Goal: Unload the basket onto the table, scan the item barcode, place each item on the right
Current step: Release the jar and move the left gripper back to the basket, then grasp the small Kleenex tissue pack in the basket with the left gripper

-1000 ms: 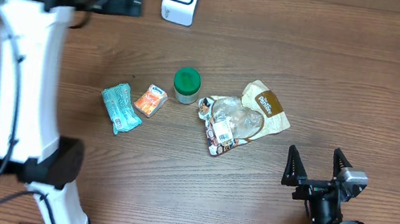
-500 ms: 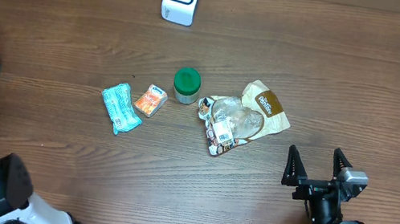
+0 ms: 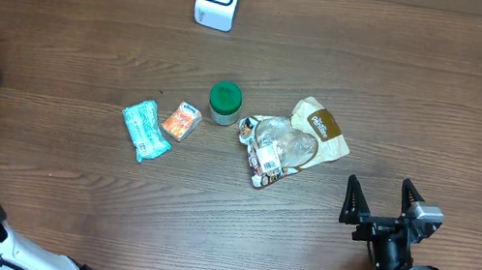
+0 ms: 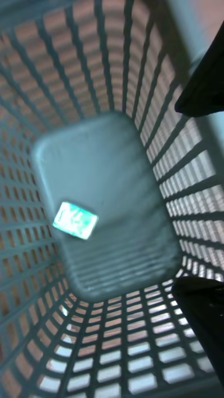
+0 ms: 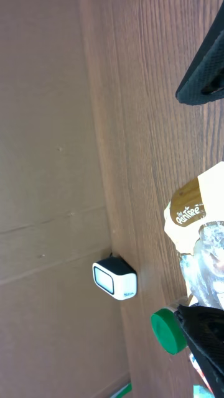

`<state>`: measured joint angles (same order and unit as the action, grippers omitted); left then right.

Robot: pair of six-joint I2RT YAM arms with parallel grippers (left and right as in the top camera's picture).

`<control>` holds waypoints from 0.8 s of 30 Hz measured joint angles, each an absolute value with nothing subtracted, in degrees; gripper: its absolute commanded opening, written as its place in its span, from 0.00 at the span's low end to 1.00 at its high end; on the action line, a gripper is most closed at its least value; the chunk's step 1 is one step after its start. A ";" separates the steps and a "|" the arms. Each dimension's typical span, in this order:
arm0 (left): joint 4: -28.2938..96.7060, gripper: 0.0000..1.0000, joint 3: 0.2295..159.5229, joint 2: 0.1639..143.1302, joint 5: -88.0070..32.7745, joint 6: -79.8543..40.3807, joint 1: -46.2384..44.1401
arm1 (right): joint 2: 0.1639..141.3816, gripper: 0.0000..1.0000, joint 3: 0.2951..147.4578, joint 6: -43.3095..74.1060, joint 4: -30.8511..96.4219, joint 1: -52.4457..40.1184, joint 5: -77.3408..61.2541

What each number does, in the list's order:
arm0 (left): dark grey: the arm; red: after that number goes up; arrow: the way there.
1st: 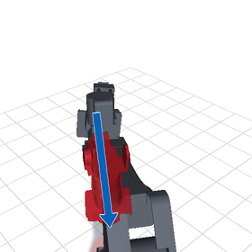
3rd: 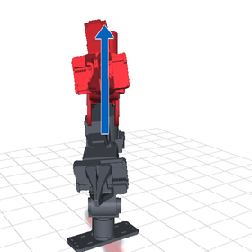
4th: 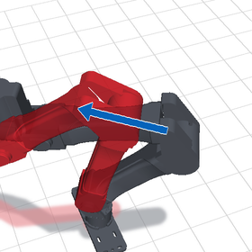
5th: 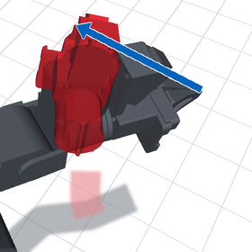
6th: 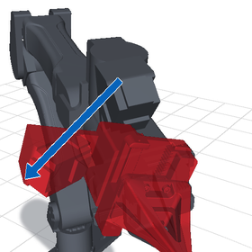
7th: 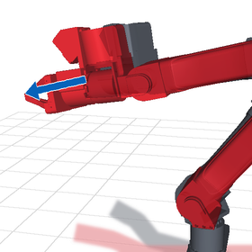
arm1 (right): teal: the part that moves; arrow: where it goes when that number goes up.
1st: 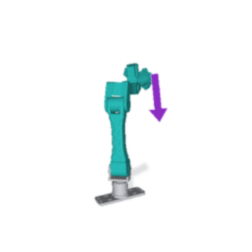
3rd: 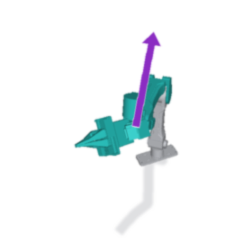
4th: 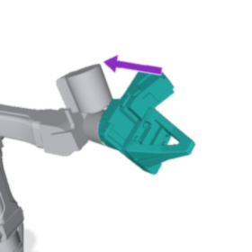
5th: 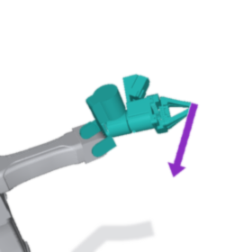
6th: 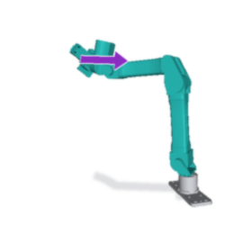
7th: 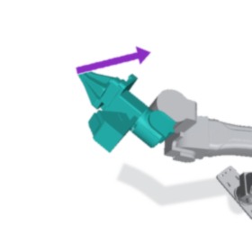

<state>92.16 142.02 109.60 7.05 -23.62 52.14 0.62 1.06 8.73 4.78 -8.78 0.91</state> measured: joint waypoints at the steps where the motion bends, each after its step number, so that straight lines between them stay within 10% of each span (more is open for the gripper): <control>1: 91.18 0.84 140.11 110.26 7.49 -23.35 52.14 | 0.62 1.00 1.06 8.75 4.80 -8.78 0.89; 24: 40.12 0.70 92.12 112.42 13.37 -3.66 52.18 | 0.62 1.00 1.06 8.75 4.78 -8.78 0.89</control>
